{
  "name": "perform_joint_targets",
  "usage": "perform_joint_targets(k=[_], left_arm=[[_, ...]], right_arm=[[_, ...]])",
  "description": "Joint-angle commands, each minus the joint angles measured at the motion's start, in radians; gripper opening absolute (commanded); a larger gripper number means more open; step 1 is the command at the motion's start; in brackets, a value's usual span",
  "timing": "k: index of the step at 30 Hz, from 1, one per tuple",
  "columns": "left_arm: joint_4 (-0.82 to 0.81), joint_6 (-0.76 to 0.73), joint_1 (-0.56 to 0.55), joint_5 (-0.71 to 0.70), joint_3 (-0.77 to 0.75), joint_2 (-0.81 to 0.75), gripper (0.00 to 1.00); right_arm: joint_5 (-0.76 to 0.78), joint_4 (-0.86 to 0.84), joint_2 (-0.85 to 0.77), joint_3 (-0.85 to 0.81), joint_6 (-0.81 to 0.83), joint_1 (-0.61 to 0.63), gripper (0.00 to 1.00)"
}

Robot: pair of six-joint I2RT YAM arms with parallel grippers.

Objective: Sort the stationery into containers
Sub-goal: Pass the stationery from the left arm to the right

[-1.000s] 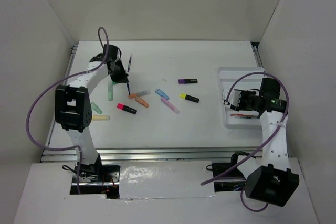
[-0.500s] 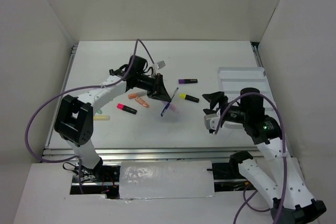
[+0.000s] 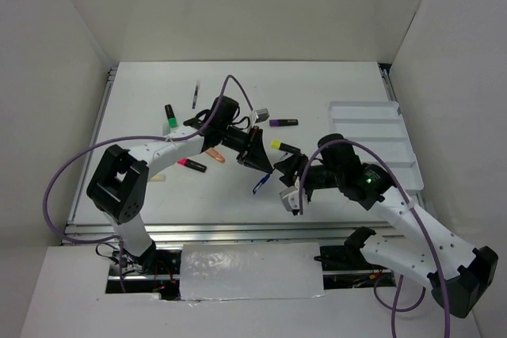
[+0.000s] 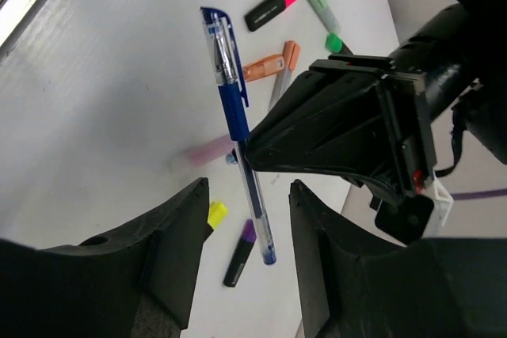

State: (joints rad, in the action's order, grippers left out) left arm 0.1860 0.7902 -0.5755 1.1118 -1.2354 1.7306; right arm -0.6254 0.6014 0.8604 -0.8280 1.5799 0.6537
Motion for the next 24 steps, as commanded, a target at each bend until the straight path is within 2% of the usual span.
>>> perform_joint_targets(k=[1, 15, 18, 21, 22, 24], left_arm=[[-0.088, 0.066, -0.011, 0.075, 0.0, 0.0, 0.0], [-0.135, 0.106, -0.021, 0.1, 0.024, -0.016, 0.0], [-0.145, 0.112, -0.029, 0.102, 0.034, -0.02, 0.0], [-0.152, 0.113, -0.027, 0.099, 0.043, -0.028, 0.02], [-0.154, 0.107, -0.026, 0.099, 0.045, -0.031, 0.12], [-0.106, 0.043, -0.024, 0.062, 0.033, -0.039, 0.75]], right_arm=[[0.061, -0.025, 0.018, 0.012, 0.061, 0.02, 0.51], [0.122, -0.074, 0.089, 0.018, 0.051, -0.011, 0.37], [0.128, -0.086, 0.095, 0.023, 0.052, -0.017, 0.31], [0.133, -0.072, 0.092, 0.015, 0.048, -0.023, 0.19], [0.132, -0.069, 0.089, 0.015, 0.049, -0.029, 0.12], [0.136, -0.057, 0.069, 0.023, 0.052, -0.046, 0.04]])
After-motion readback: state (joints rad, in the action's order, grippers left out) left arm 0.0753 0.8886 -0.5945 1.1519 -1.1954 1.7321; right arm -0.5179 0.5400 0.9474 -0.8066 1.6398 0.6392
